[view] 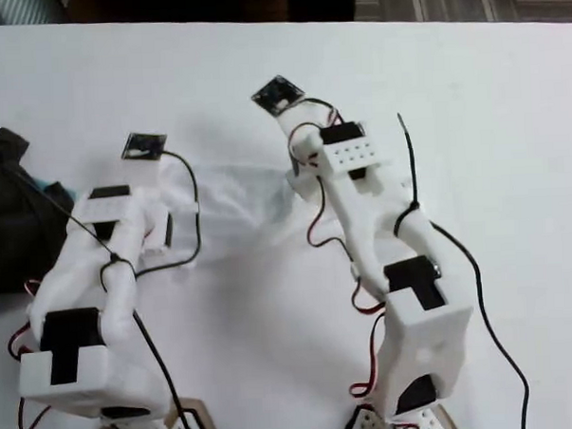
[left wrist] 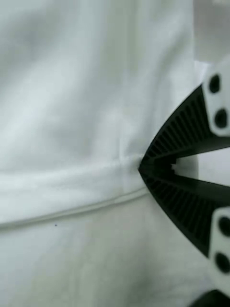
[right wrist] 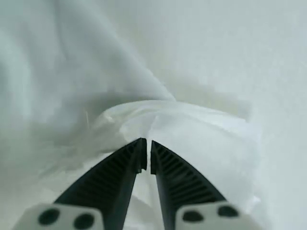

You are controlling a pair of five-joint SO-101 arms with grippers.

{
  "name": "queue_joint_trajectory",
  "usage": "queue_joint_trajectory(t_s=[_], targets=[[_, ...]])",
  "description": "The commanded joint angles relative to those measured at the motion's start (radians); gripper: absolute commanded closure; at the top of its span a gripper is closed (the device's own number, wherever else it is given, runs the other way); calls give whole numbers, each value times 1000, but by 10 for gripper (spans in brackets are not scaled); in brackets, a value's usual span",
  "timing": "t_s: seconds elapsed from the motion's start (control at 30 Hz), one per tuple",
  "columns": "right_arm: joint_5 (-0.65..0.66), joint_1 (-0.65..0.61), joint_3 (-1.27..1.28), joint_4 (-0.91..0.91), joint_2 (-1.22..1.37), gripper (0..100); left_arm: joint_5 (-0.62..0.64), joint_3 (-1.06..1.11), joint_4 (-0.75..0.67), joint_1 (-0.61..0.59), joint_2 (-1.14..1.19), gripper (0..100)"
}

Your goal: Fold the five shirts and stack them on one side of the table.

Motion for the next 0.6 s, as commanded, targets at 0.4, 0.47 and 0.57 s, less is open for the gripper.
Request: queue_joint_trajectory(t_s=[0.4, 0.47, 0.57], targets=[[-2, -107, -64, 74, 7, 977, -8, -28, -5, 11, 3, 972], [-2, -104, -64, 36, 42, 977, -8, -28, -5, 11, 3, 972], [-2, -64, -66, 27, 68, 977, -8, -28, -5, 11, 3, 972]])
